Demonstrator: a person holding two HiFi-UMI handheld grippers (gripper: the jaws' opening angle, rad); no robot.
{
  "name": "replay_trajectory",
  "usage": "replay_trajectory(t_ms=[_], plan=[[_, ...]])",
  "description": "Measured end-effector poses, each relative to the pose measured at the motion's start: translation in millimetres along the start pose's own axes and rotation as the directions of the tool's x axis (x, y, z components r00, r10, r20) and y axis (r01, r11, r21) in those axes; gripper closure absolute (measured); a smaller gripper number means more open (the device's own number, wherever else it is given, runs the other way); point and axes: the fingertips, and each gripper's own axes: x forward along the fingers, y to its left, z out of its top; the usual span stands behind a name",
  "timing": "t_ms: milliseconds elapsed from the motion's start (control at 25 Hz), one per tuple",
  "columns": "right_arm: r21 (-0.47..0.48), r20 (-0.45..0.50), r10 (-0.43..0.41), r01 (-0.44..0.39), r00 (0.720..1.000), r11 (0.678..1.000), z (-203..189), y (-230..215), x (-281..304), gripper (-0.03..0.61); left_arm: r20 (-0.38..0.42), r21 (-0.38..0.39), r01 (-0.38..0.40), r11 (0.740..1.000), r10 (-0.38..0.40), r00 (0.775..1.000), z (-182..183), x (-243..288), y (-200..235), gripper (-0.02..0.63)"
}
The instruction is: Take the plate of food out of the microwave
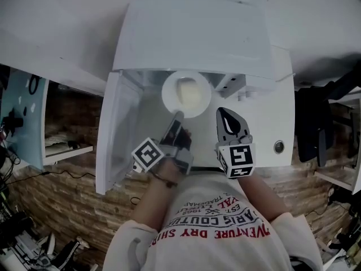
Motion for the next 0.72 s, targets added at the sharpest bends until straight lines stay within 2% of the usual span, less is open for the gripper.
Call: replay_trajectory(t_ms=[320,560,720], plan=[[-0.012,0.040,0.010,-0.010,0.999,1.000,2.5,3.6,-45.2,0.575,0.030,0.008,0.027,1.000,-0.027,0.999,-32.1,-44.8,-21.1,0.598],[-0.015,0.090,-0.009,0.010,0.996,1.000,8.6,8.5,-82.4,0.575,0.034,0.032,0.081,0.996,-0.082,0.996,-57.8,-69.9,-58.6,0.598],[-0.038,0.118,0.009,-0.005,0.993,0.999,18.0,14.9,-99.2,0.575,0.037,0.051,0.112,0.992,-0.114,0.993,-66.4,-82.6,-82.3,0.598]])
